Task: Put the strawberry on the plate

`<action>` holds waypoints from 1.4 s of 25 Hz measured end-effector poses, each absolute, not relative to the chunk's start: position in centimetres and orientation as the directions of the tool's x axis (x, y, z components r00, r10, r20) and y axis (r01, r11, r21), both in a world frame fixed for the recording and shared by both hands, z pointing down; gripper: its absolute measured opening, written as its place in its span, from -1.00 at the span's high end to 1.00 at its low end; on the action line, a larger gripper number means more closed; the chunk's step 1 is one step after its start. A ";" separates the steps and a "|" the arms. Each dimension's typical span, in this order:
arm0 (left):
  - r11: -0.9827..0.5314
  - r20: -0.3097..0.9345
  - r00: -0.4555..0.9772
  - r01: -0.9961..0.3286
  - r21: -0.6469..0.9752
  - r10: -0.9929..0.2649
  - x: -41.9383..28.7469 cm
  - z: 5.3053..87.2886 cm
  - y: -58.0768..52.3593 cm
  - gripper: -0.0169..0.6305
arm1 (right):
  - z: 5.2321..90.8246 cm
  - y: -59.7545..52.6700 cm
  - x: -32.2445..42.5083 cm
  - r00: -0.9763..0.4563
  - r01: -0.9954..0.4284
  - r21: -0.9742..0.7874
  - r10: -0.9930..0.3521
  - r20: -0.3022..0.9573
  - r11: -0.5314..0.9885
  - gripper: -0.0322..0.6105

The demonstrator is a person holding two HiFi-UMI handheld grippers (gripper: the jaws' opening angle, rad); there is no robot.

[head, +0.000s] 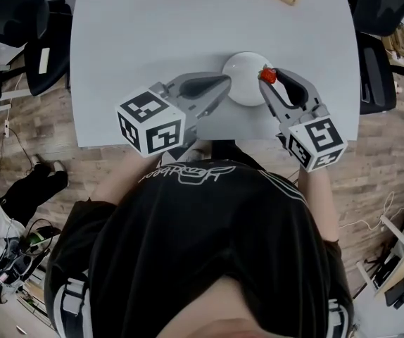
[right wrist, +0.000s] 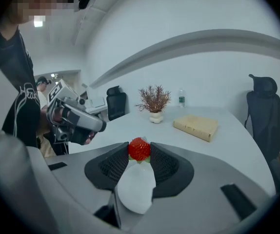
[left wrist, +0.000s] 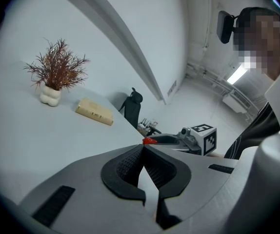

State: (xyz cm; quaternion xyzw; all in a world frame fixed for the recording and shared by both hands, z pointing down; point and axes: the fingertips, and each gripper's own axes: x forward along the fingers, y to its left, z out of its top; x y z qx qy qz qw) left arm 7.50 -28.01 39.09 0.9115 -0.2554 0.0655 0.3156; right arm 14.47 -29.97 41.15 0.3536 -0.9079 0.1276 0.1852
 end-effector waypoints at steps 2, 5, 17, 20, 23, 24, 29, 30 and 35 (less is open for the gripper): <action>-0.662 0.287 0.857 -0.513 0.547 -0.427 7.4 39.5 -28.1 0.93 | 42.5 -30.3 14.2 -0.671 -0.682 -0.073 -0.583 0.458 0.727 0.49; -0.649 0.293 0.853 -0.520 0.555 -0.433 7.3 40.0 -28.4 0.93 | 44.2 -30.8 13.7 -0.664 -0.669 -0.058 -0.560 0.495 0.741 0.49; -0.601 0.322 0.839 -0.540 0.589 -0.438 6.4 42.5 -29.0 0.93 | 51.8 -31.5 12.8 -0.623 -0.633 -0.072 -0.452 0.638 0.771 0.49; -0.595 0.321 0.838 -0.541 0.594 -0.441 6.4 42.5 -29.0 0.93 | 52.7 -31.5 12.6 -0.611 -0.628 -0.068 -0.437 0.660 0.775 0.49; -0.591 0.325 0.838 -0.541 0.598 -0.438 6.6 42.9 -29.1 0.93 | 53.8 -31.5 12.8 -0.594 -0.621 -0.056 -0.423 0.684 0.782 0.49; -0.590 0.326 0.839 -0.540 0.601 -0.436 6.8 43.0 -29.1 0.93 | 54.1 -31.5 12.8 -0.589 -0.616 -0.051 -0.416 0.693 0.786 0.49; -0.581 0.326 0.841 -0.536 0.612 -0.432 6.7 43.3 -29.1 0.93 | 55.5 -31.1 12.6 -0.563 -0.595 -0.045 -0.376 0.736 0.803 0.49; -0.581 0.327 0.840 -0.537 0.612 -0.433 6.6 43.3 -29.2 0.93 | 55.7 -31.0 12.6 -0.559 -0.592 -0.044 -0.371 0.741 0.805 0.49; -0.577 0.328 0.839 -0.539 0.613 -0.435 5.7 43.3 -29.2 0.93 | 56.2 -31.0 12.3 -0.538 -0.588 -0.029 -0.364 0.761 0.808 0.49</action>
